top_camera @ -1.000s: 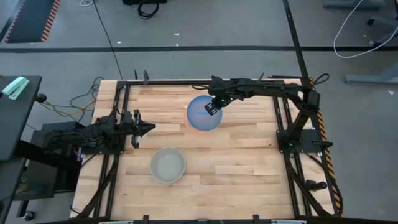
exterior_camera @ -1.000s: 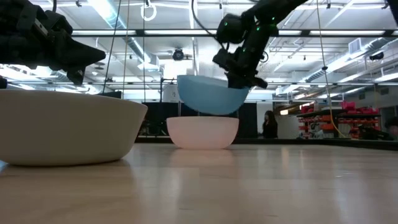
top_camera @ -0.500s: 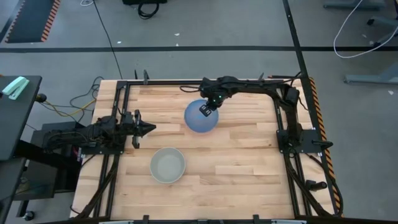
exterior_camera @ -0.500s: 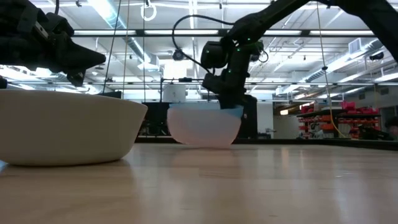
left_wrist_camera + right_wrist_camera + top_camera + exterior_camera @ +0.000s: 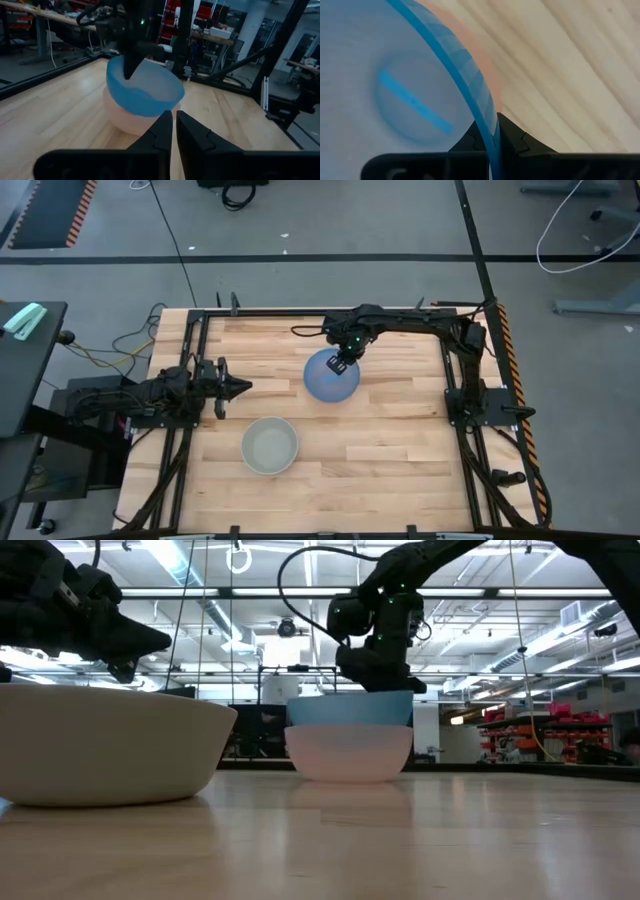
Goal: Nest bowls inside each other
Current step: Stack the blue bowl on the orange bowl
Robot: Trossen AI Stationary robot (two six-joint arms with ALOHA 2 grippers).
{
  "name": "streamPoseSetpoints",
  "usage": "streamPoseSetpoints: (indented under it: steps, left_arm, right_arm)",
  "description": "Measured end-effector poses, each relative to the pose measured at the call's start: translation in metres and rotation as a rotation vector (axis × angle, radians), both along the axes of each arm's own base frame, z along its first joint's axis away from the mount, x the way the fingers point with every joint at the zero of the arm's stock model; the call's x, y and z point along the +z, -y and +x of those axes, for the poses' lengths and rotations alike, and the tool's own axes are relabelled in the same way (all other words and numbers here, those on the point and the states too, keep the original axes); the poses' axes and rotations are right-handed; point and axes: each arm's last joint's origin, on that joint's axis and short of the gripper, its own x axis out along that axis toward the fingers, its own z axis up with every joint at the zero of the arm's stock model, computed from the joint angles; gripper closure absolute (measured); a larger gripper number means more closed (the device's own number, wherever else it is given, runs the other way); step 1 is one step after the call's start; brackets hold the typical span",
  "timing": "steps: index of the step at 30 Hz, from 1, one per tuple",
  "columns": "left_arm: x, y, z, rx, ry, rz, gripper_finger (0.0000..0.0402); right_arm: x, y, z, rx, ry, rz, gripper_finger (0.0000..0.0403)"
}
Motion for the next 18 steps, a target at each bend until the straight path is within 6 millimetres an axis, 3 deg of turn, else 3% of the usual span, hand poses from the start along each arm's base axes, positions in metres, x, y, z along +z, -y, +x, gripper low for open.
streamPoseSetpoints:
  steps: [18]
  left_arm:
    - [0.000, 0.000, 0.000, 0.000, 0.001, 0.000, 0.0366]
  right_arm:
    - [-0.005, -0.022, 0.017, 0.040, 0.077, 0.044, 0.0366]
